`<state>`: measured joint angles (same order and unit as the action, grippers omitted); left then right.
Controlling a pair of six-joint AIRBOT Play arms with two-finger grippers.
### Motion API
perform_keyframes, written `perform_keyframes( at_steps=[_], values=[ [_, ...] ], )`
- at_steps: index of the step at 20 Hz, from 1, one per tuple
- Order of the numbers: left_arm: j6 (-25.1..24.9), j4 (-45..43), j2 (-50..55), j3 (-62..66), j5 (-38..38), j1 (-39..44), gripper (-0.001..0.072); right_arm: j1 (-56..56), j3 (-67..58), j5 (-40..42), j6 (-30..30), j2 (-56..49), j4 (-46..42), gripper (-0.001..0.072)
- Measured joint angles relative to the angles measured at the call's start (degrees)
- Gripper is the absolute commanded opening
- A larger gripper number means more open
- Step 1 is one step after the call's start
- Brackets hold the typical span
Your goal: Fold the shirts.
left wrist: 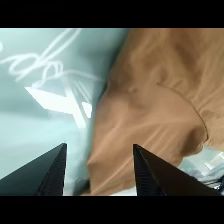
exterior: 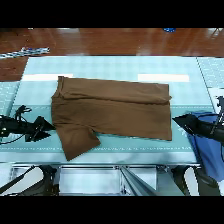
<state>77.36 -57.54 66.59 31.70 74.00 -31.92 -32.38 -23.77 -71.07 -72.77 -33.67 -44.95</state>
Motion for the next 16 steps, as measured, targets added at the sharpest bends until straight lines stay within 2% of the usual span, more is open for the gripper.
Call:
perform_keyframes(
  at_steps=[5,6,7,10,16],
  values=[
    [-1.81,3.15,2.03,-1.31,-4.44,7.58,0.0498,0.0,0.9,0.76,-0.42,1.31,3.1,0.0409],
    [-1.97,3.52,2.54,-1.36,-5.18,9.11,0.0282,-0.09,0.9,1.16,-0.5,1.38,3.89,0.0409],
    [-2.21,3.3,3.06,-1.36,-6.6,10.45,0.002,-0.5,0.72,1.73,-0.61,1.42,4.28,0.0409],
    [-3.1,2.99,3.91,-0.85,-7.82,12.31,0.0018,-4.07,-0.35,3.41,-1.44,1.53,2.38,0.0408],
    [-4.61,2.69,4.31,0.42,-6.58,13.22,0.0018,-7.43,3.21,1.11,-7.23,-4.22,-10.99,0.0408]
  ],
)
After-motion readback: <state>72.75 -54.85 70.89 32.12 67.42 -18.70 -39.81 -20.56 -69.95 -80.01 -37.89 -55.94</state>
